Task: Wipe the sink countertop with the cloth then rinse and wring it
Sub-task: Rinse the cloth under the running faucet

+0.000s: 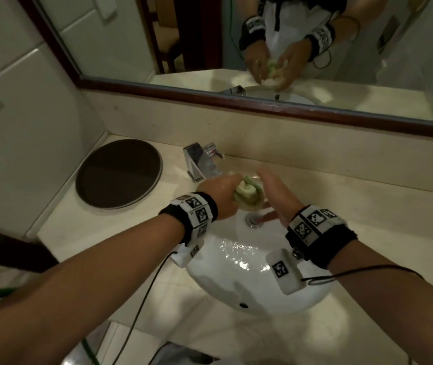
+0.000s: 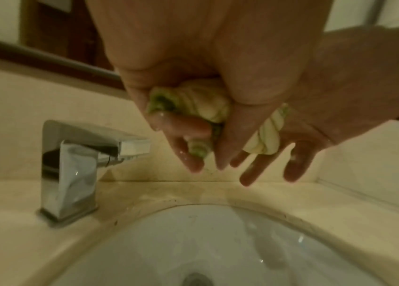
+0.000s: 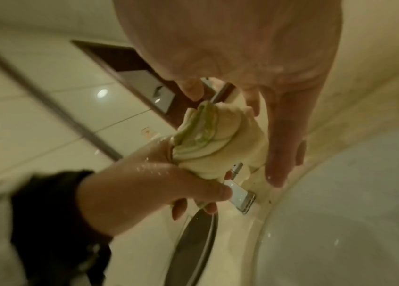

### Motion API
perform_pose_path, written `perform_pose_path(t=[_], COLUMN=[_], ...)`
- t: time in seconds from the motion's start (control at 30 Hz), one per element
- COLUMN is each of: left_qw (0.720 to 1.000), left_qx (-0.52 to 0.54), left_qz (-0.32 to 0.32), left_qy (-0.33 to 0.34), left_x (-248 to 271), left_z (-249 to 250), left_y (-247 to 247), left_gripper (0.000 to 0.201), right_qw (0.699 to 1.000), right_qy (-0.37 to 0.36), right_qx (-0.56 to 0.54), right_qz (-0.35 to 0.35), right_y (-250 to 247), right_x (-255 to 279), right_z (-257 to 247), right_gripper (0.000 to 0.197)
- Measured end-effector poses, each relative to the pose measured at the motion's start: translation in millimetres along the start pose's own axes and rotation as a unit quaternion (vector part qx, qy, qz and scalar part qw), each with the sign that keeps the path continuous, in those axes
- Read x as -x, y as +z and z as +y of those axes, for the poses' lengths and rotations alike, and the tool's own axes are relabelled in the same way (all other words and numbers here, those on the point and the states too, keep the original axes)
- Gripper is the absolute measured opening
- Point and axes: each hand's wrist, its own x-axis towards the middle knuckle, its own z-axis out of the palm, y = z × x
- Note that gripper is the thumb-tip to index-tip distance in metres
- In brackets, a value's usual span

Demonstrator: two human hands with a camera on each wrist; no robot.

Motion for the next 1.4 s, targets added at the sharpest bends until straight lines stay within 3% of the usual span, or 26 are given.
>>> perform_pose_path(t=[0.1, 0.23, 0.33, 0.43, 0.5, 0.57, 0.7, 0.83, 1.1, 1.2, 1.4], left_qw=[0.989, 0.963, 0.957, 0.946, 0.957, 0.964, 0.983, 0.995, 0.992, 0.985, 0.954], left_qx=[-0.129, -0.224, -0.261, -0.298, -0.269, -0.235, -0.15, -0.054, 0.122, 0.168, 0.294], left_qz=[0.044, 0.086, 0.082, 0.095, 0.09, 0.104, 0.103, 0.079, 0.002, -0.024, -0.057], left_qy=[0.055, 0.118, 0.099, 0.089, 0.066, 0.063, 0.033, -0.017, 0.004, 0.003, 0.019], left_x=[3.0, 3.6, -1.3, -4.6, -7.0, -11.9, -14.3, -21.7, -32.0, -31.0, -26.0], left_z=[3.7, 20.3, 29.3, 40.1, 45.6, 47.0, 50.6, 48.4, 39.7, 40.3, 39.6], left_y=[2.6, 1.9, 0.0, -5.9, -9.6, -10.3, -18.5, -20.8, -24.7, -28.4, -27.6], left_gripper=[0.042, 0.053, 0.062, 0.034, 0.024, 0.027, 0.019, 0.011, 0.039, 0.027, 0.023], right_qw=[0.986, 0.958, 0.941, 0.965, 0.984, 0.985, 0.964, 0.945, 0.912, 0.896, 0.865], right_qy=[0.103, 0.142, 0.128, 0.084, 0.0, -0.054, -0.139, -0.198, -0.291, -0.328, -0.392], right_qx=[-0.111, -0.229, -0.308, -0.246, -0.146, -0.089, -0.026, 0.062, 0.146, 0.175, 0.222], right_qz=[-0.068, -0.098, -0.066, 0.027, 0.098, 0.141, 0.224, 0.252, 0.25, 0.242, 0.22], right_y=[-4.1, 0.4, 5.2, 10.5, 10.8, 10.1, 6.6, 1.5, -1.0, -5.5, -10.4], right_x=[1.9, -4.8, -11.0, -15.2, -18.9, -20.8, -17.5, -13.7, -9.1, -9.2, -11.4], right_z=[2.5, -0.6, -6.9, -11.4, -11.5, -11.6, -20.9, -31.1, -39.2, -40.4, -33.5], right_gripper=[0.068, 0.062, 0.047, 0.029, 0.021, 0.023, 0.028, 0.042, 0.036, 0.035, 0.035])
